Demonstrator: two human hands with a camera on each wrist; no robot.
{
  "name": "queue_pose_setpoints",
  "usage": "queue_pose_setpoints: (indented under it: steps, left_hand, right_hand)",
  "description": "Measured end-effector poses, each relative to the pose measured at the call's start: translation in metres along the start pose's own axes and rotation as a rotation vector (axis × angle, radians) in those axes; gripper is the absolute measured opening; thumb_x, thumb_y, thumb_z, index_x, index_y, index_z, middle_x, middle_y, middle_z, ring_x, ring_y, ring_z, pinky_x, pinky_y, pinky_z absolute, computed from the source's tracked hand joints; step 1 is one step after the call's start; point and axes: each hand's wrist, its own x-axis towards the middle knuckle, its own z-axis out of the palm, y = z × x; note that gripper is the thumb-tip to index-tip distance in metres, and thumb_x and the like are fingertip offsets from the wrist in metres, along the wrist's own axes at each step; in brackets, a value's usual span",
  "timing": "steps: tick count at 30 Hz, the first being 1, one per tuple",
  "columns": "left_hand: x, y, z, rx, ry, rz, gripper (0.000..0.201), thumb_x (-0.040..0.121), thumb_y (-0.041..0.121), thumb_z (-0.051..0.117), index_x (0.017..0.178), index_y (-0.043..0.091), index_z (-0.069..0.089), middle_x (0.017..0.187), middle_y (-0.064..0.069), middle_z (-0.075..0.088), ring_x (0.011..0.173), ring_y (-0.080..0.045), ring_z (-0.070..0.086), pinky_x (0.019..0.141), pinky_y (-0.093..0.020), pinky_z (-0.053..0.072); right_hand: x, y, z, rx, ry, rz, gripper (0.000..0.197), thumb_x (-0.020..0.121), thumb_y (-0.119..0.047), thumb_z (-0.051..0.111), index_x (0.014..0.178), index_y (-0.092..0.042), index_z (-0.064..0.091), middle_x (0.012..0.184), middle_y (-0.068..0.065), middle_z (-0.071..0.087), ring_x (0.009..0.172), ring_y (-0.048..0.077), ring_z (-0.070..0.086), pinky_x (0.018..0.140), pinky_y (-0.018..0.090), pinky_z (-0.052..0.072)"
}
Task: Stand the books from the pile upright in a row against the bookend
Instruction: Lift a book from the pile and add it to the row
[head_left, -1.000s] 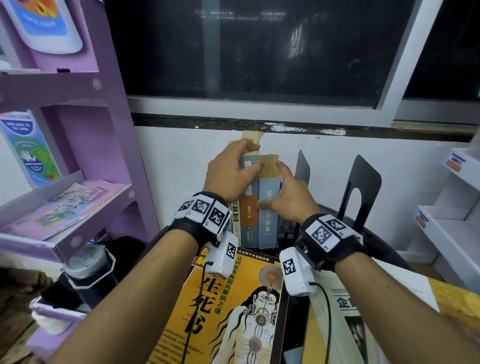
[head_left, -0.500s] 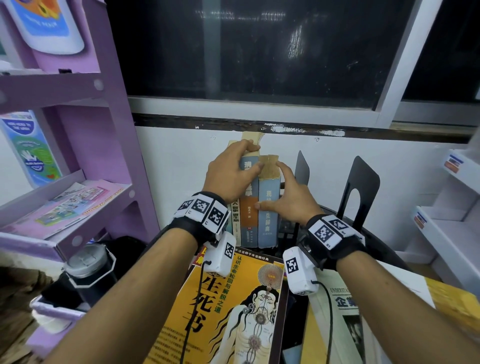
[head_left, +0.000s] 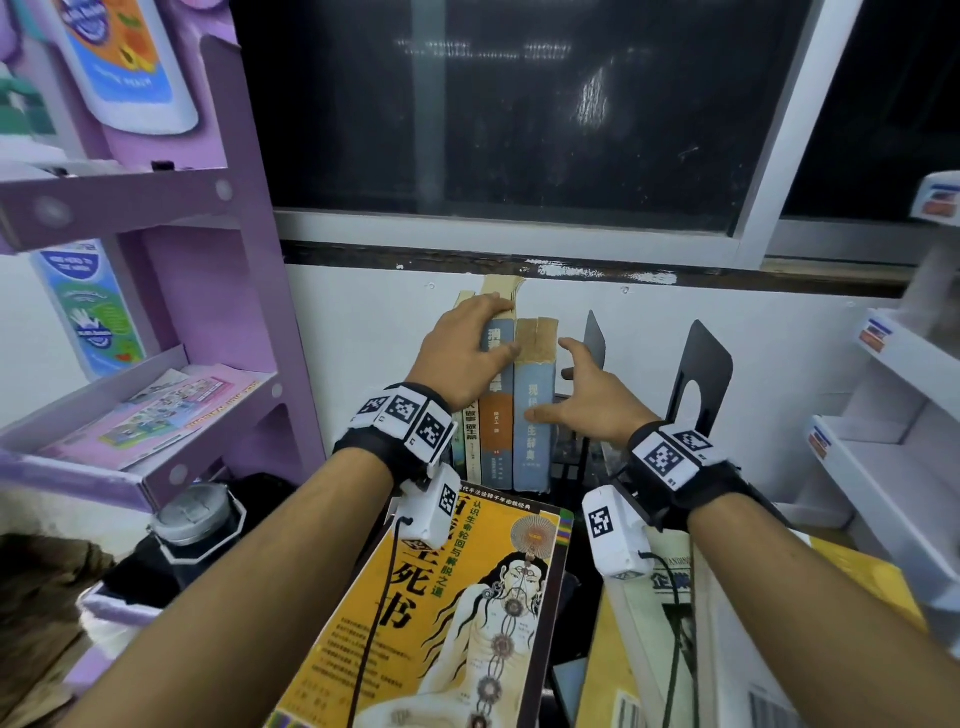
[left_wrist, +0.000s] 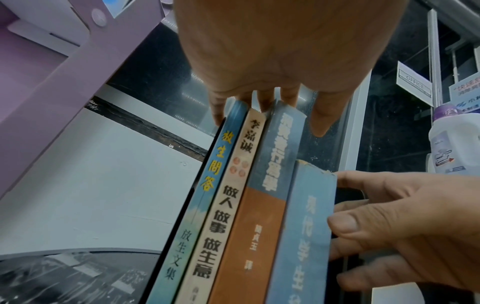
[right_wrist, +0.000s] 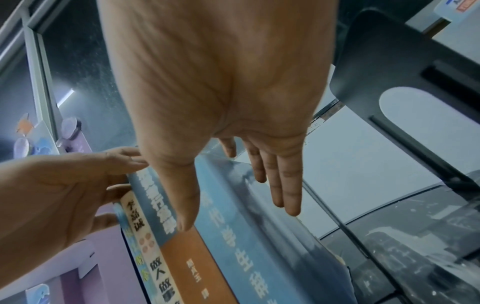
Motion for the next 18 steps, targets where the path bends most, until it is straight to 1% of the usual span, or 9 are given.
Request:
queue_pose_setpoints:
  steps: [2,4,6,8,12,13,15,16,18]
  left_hand:
    - [-0.005,0.006,-0.003,0.011,0.002,-0.004,0.051,0.084,0.040,0.056,0.131,0.019,0.050,0.134,-0.001,0.053,0.122,-0.020,0.048,0.103,-0.043,0.040]
    - [-0.010,0.013,-0.005,0.036,0.015,-0.010,0.048,0.088,0.035,0.060,0.131,0.018,0.050,0.135,-0.002,0.052,0.124,-0.020,0.047,0.104,-0.041,0.039]
    - [-0.018,0.021,-0.006,0.081,0.038,-0.014,0.047,0.089,0.033,0.060,0.133,0.019,0.050,0.138,0.000,0.051,0.127,-0.019,0.044,0.106,-0.038,0.036]
    - [-0.025,0.029,-0.006,0.125,0.062,-0.011,0.046,0.089,0.034,0.060,0.132,0.021,0.050,0.138,0.000,0.051,0.129,-0.019,0.042,0.107,-0.038,0.033]
    - [-0.039,0.045,-0.003,0.143,0.067,-0.023,0.045,0.087,0.034,0.060,0.129,0.023,0.052,0.138,0.000,0.050,0.130,-0.020,0.041,0.109,-0.042,0.030]
    - [-0.042,0.049,-0.002,0.133,0.067,-0.021,0.045,0.087,0.034,0.060,0.129,0.023,0.052,0.137,-0.001,0.050,0.130,-0.020,0.041,0.109,-0.043,0.030]
    - [-0.048,0.057,0.000,0.098,0.053,-0.020,0.045,0.087,0.033,0.060,0.129,0.021,0.052,0.137,-0.002,0.051,0.129,-0.021,0.042,0.108,-0.043,0.032]
    - [-0.051,0.061,0.001,0.076,0.030,-0.025,0.045,0.087,0.031,0.060,0.130,0.020,0.052,0.137,-0.002,0.050,0.129,-0.021,0.042,0.107,-0.042,0.032]
    - [-0.055,0.068,0.005,0.054,-0.036,-0.036,0.046,0.088,0.030,0.060,0.131,0.018,0.050,0.138,-0.002,0.049,0.128,-0.022,0.043,0.106,-0.040,0.034]
  right_hand:
    - [-0.007,-0.001,-0.006,-0.025,-0.006,0.007,0.100,0.079,-0.028,0.080,0.153,-0.023,0.014,0.148,0.011,0.043,0.112,0.021,0.054,0.093,0.027,0.041]
    - [-0.016,-0.001,-0.013,-0.049,-0.014,0.010,0.097,0.079,-0.031,0.079,0.153,-0.023,0.016,0.151,0.012,0.038,0.127,0.025,0.049,0.094,0.026,0.038]
    - [-0.025,-0.001,-0.020,-0.069,-0.019,0.013,0.094,0.079,-0.035,0.078,0.152,-0.023,0.019,0.153,0.011,0.036,0.132,0.026,0.045,0.092,0.025,0.037]
    - [-0.036,0.000,-0.028,-0.082,-0.027,0.020,0.091,0.080,-0.037,0.077,0.152,-0.024,0.022,0.153,0.008,0.037,0.130,0.025,0.047,0.090,0.025,0.037]
    - [-0.059,0.004,-0.047,-0.135,-0.083,0.045,0.086,0.082,-0.042,0.074,0.151,-0.028,0.024,0.150,0.005,0.041,0.119,0.022,0.054,0.087,0.027,0.040]
    - [-0.065,0.006,-0.052,-0.148,-0.099,0.060,0.086,0.082,-0.044,0.073,0.150,-0.029,0.025,0.150,0.004,0.041,0.118,0.022,0.054,0.089,0.028,0.041]
    - [-0.076,0.011,-0.061,-0.175,-0.121,0.091,0.084,0.082,-0.047,0.072,0.150,-0.029,0.026,0.150,0.005,0.042,0.122,0.022,0.052,0.099,0.032,0.042]
    - [-0.081,0.014,-0.065,-0.189,-0.128,0.107,0.084,0.082,-0.048,0.071,0.149,-0.028,0.027,0.149,0.006,0.042,0.124,0.022,0.051,0.103,0.033,0.040]
    - [-0.090,0.020,-0.073,-0.207,-0.156,0.143,0.082,0.082,-0.051,0.070,0.149,-0.028,0.027,0.149,0.007,0.042,0.127,0.023,0.048,0.107,0.036,0.039]
